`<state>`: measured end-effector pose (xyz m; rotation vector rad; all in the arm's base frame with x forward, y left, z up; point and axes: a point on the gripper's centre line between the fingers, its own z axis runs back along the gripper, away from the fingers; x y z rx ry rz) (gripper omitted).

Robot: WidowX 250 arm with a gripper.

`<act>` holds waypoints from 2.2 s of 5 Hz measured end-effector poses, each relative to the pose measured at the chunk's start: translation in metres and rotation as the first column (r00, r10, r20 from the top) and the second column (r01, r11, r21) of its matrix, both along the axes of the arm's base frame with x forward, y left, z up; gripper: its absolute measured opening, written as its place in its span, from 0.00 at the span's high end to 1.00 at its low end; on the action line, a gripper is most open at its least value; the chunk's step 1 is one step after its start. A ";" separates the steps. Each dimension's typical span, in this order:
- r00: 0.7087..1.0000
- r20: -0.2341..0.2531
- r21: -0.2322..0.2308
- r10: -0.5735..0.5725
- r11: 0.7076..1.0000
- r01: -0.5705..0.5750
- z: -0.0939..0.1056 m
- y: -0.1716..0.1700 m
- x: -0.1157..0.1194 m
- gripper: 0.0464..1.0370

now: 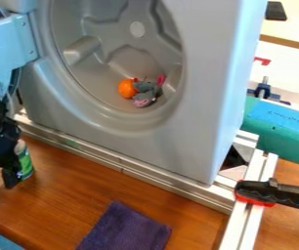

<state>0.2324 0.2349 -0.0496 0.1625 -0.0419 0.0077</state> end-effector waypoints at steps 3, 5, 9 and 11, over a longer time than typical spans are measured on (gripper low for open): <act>0.978 0.162 -0.031 -0.131 0.990 0.138 0.005 -0.008 0.025 0.04; 0.935 0.288 -0.261 -0.208 0.922 0.285 0.012 -0.063 0.030 0.04; 0.896 0.332 -0.244 -0.295 0.890 0.384 0.052 -0.119 0.022 0.04; 0.989 -0.002 -0.177 -0.149 0.973 0.146 0.080 -0.098 -0.012 0.04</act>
